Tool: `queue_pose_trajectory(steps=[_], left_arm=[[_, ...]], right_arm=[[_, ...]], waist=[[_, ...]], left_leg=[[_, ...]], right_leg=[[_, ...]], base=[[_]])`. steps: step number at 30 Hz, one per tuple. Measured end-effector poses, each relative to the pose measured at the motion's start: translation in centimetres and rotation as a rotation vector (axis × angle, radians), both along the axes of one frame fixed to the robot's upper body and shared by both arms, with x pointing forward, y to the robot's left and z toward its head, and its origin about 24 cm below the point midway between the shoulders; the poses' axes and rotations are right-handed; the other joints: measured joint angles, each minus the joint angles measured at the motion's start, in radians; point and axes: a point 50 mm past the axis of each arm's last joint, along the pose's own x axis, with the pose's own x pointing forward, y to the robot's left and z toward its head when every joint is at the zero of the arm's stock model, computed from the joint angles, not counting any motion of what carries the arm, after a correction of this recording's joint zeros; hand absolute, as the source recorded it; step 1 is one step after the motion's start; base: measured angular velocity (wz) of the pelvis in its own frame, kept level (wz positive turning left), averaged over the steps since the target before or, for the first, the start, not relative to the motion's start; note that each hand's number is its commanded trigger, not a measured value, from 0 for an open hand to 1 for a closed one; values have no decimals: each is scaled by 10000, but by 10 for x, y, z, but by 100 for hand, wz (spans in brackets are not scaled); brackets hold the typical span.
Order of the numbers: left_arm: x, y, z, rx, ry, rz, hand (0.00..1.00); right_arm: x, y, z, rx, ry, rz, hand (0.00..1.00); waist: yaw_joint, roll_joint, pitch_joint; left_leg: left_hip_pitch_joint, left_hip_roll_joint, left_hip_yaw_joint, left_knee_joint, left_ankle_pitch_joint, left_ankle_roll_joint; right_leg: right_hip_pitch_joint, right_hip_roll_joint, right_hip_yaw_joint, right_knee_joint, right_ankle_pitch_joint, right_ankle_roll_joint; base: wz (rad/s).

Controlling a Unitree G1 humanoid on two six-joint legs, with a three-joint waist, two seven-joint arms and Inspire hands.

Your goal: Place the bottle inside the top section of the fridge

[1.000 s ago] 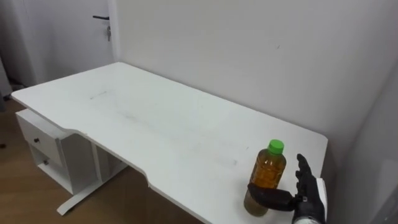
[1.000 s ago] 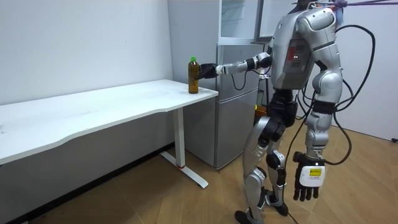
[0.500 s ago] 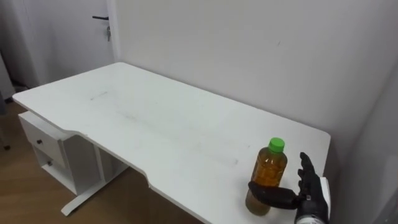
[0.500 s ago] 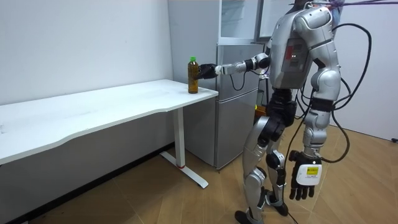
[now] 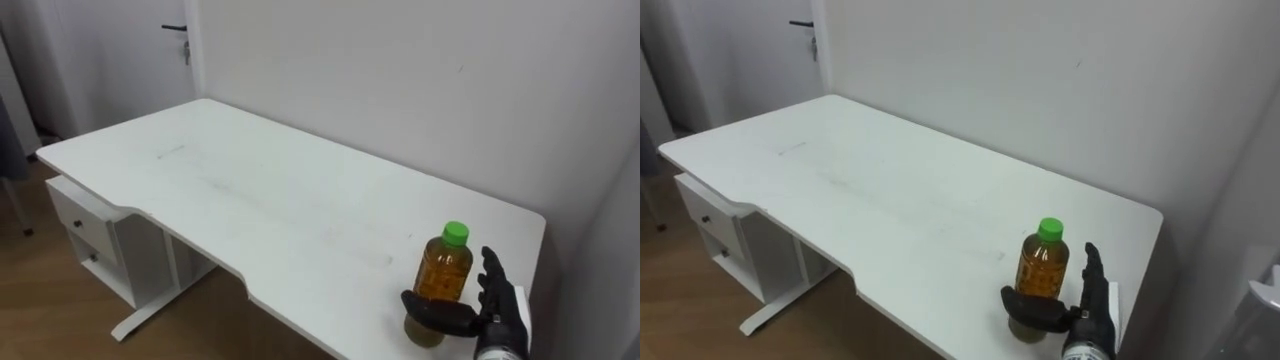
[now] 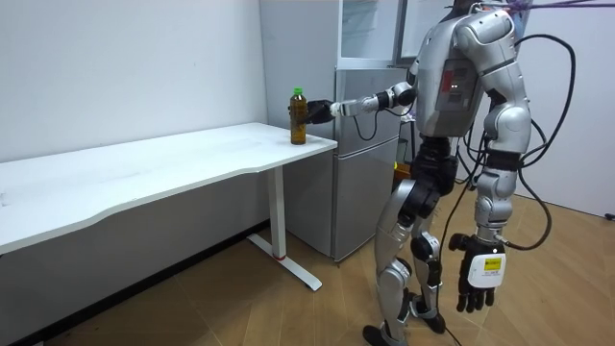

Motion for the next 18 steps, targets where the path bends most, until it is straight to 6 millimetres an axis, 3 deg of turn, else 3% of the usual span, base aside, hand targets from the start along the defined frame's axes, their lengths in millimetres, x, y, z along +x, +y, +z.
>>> queue_pose_trajectory(steps=[10,18], left_arm=[[3,3,1,215,-66,-49,0],[3,2,1,173,-74,-170,0]], right_arm=[[-1,-2,0,31,41,-370,0],[-1,-3,-4,-40,175,-362,0]], waist=[[130,-13,-8],[140,48,36]], left_leg=[[-73,-2,-8,24,0,0],[-83,-11,-17,32,1,0]], right_leg=[[-54,3,-1,3,0,0],[-50,-2,-11,4,0,0]], base=[[0],[0]])
